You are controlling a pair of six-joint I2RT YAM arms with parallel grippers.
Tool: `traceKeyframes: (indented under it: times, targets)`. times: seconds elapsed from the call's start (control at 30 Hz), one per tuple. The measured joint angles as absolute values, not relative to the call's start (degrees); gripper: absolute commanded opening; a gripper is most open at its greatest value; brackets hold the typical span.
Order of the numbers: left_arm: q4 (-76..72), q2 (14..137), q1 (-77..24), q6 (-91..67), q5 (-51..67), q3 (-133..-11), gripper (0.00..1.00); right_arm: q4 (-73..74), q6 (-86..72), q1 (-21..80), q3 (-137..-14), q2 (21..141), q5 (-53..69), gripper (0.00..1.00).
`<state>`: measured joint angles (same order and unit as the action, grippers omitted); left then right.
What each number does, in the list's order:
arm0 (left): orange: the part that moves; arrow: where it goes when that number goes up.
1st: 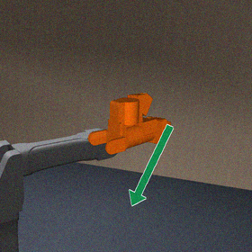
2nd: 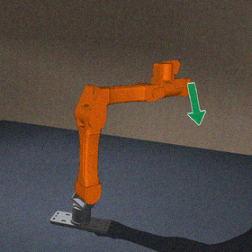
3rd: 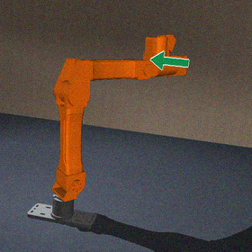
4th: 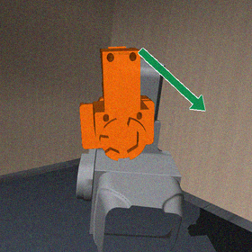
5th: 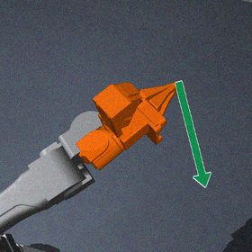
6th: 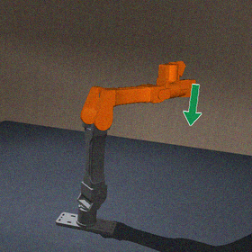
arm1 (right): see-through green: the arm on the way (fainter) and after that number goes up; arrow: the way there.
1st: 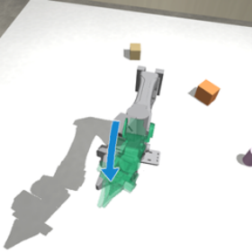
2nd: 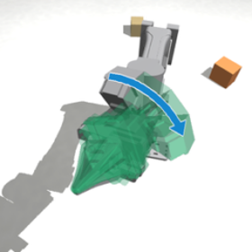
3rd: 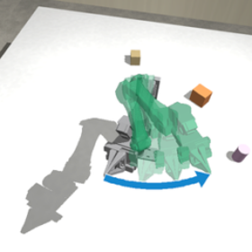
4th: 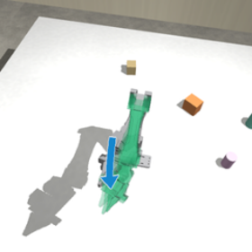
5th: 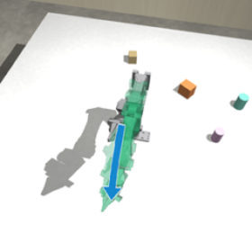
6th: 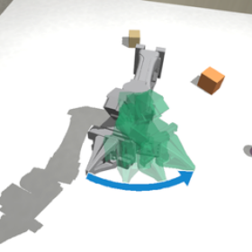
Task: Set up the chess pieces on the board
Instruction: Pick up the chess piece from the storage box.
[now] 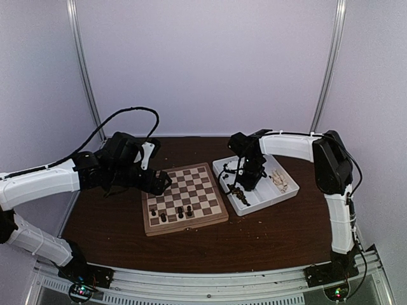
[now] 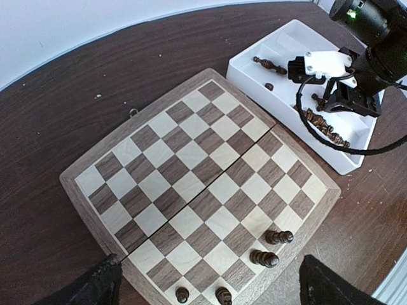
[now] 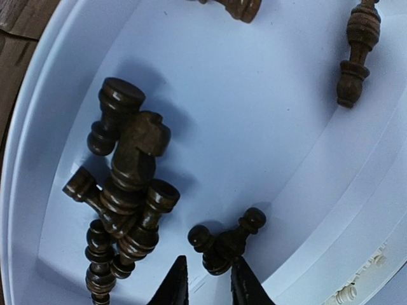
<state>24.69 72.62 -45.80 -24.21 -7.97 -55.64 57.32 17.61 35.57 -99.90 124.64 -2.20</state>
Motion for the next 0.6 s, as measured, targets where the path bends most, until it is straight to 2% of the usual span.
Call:
traceKeyframes:
  times: [0.6]
  targets:
    - [24.67, 70.65, -45.80, -24.49, -7.97, -55.64, 0.97, 57.67, 17.76, 35.59, -100.88, 125.71, -2.42, 0.21]
